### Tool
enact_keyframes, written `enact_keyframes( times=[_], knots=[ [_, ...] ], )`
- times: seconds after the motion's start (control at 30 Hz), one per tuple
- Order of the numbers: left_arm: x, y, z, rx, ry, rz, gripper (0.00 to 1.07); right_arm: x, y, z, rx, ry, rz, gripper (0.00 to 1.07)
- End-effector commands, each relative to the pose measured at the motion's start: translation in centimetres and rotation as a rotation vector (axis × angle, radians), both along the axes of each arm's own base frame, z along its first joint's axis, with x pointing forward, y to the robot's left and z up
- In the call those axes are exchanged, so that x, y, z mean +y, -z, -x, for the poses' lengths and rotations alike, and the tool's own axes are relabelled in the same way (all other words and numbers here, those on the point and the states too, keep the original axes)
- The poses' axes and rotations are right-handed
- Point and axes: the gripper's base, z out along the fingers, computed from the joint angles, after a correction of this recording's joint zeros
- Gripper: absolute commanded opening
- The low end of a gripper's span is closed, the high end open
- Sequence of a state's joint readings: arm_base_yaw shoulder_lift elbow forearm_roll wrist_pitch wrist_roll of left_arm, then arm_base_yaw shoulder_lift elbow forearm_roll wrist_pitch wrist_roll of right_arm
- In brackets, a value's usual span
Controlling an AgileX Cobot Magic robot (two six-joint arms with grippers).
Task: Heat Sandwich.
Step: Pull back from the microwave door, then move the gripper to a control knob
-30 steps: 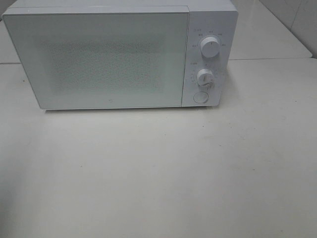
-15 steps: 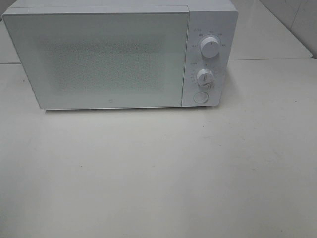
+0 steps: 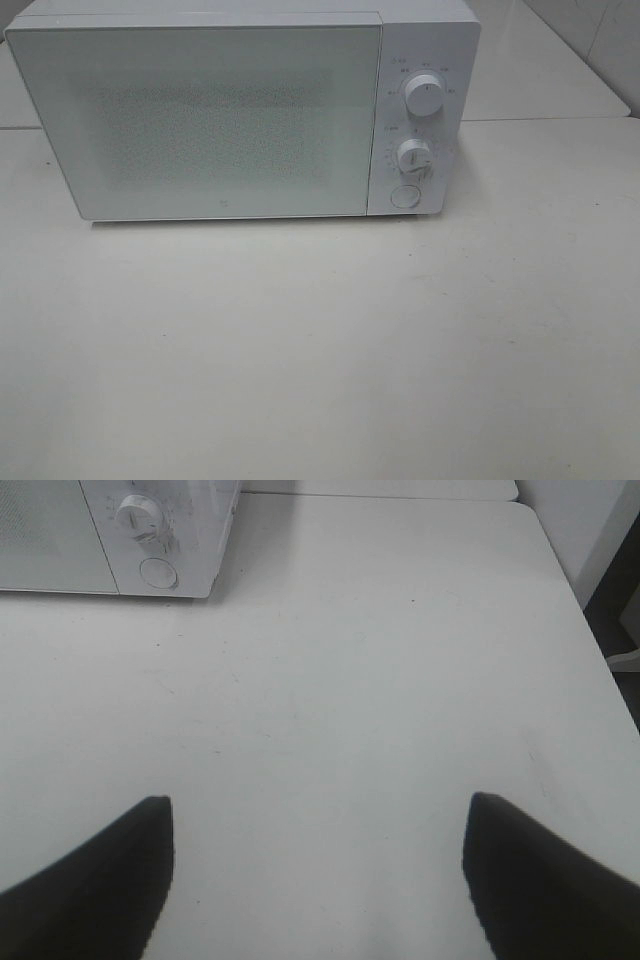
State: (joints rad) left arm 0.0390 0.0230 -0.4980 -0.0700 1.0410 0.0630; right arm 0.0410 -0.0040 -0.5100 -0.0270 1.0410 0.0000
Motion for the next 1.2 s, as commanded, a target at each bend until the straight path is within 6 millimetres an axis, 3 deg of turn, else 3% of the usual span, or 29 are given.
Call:
enact_keyframes(
  times=[0.03, 1.2],
  knots=[
    [-0.03, 0.06, 0.67, -0.044, -0.001, 0.005, 1.01, -0.05, 0.08, 0.31, -0.029, 0.009, 0.003, 0.76],
    [-0.09, 0.09, 0.83, -0.055, 0.002, 0.009, 1.01, -0.04, 0.08, 0.22, -0.023, 0.009, 0.003, 0.76]
  ],
)
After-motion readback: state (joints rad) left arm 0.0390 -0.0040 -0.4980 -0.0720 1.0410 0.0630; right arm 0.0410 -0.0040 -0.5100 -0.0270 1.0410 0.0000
